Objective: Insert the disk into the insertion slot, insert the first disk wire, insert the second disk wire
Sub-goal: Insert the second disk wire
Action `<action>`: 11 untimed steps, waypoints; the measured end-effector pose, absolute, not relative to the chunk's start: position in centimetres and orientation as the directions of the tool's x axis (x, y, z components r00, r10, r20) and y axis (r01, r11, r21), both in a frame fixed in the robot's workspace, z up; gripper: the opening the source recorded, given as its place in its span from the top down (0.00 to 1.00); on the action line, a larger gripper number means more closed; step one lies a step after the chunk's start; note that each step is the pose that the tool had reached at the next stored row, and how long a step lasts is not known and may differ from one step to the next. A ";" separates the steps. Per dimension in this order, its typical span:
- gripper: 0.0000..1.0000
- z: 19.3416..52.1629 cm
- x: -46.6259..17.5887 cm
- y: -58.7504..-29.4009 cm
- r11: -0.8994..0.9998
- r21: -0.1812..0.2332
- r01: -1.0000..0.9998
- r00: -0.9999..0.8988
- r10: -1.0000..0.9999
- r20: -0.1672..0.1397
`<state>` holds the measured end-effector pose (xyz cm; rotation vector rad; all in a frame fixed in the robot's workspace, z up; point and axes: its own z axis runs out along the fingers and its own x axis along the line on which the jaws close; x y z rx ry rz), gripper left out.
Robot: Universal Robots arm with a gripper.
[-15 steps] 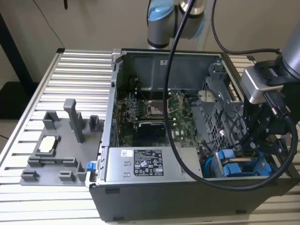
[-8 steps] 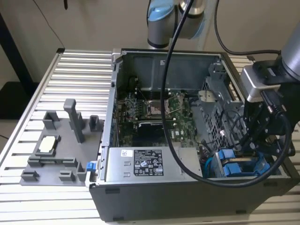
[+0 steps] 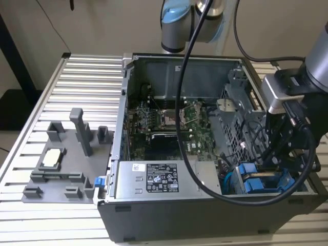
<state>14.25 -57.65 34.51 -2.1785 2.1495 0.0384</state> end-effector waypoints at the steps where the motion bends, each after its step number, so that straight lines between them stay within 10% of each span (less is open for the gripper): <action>1: 0.84 34.5 14.3 -57.7 -0.012 -0.040 -0.999 0.015 -0.997 -0.074; 11: 0.84 34.2 14.4 -57.6 -0.012 -0.041 -0.999 0.015 -0.997 -0.077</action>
